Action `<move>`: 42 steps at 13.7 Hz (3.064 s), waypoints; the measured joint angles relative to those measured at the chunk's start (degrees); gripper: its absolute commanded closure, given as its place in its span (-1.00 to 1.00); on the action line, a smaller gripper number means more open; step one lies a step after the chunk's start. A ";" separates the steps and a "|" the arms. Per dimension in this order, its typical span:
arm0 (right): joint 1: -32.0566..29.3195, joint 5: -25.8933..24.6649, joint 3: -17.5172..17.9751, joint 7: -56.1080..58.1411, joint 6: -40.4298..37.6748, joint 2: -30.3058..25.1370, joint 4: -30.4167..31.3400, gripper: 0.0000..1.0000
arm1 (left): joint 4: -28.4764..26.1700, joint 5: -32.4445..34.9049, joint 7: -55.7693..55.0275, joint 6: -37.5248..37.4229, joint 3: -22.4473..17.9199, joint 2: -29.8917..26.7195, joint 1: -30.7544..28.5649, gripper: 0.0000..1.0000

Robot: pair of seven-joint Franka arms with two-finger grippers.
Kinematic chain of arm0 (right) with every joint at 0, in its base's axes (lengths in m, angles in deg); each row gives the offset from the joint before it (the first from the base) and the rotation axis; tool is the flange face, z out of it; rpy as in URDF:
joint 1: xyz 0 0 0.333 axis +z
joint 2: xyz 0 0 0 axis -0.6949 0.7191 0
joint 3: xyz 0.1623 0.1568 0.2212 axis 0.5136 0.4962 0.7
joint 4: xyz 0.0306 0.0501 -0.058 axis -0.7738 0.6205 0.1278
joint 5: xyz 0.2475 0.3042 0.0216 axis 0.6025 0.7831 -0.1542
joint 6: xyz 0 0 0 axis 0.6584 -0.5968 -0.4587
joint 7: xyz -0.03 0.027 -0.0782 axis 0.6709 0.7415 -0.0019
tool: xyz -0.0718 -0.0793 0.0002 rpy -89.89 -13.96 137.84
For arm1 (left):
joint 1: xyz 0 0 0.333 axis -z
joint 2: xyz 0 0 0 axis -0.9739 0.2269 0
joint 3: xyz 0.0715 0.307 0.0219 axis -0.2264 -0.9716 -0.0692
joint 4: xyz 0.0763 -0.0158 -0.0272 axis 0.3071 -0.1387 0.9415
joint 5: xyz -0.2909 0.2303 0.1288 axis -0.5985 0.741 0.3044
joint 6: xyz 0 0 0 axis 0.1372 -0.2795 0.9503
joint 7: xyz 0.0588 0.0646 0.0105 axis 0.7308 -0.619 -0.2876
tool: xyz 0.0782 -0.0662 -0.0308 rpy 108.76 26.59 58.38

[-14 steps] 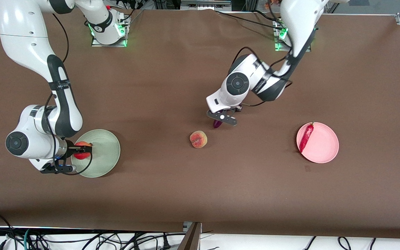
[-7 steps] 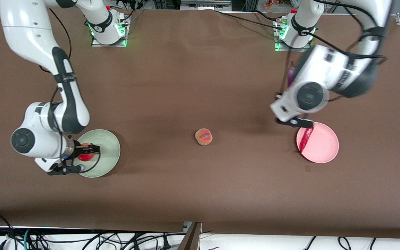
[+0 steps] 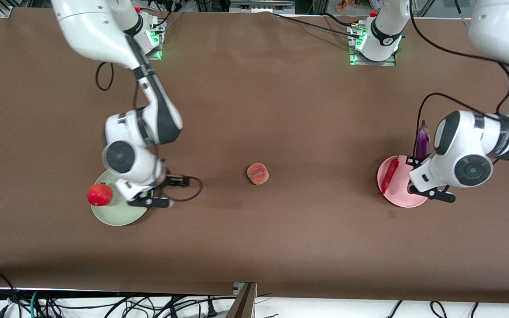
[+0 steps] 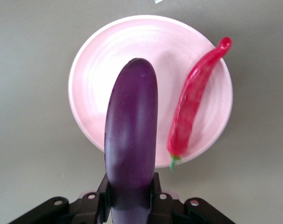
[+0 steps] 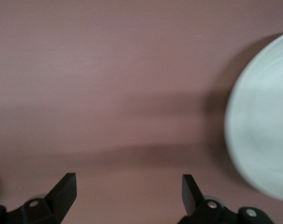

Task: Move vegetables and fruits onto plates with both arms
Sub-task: 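Grasp the peach with the right gripper while the left gripper withdraws, then carry the peach with the right gripper onto the green plate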

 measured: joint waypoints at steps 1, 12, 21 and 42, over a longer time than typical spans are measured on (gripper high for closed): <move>3.03 0.00 0.02 -3.84 1.43 0.05 -0.31 -1.00 | 0.02 0.14 1.39 1.81 -0.02 1.32 -0.11 0.80; 17.42 0.00 -0.05 -14.06 20.09 7.50 -0.72 -1.00 | 5.02 0.17 5.22 1.78 2.48 -0.79 -2.56 -1.00; 19.86 -1.75 -0.92 -14.05 29.05 11.60 -0.75 -1.00 | 22.72 -12.18 -4.29 -18.60 2.58 -15.25 -1.12 -1.00; 16.90 -2.32 -5.19 -9.32 29.97 11.75 -2.42 0.53 | -4.70 -17.28 -10.02 -7.90 -10.16 -34.35 10.30 -1.00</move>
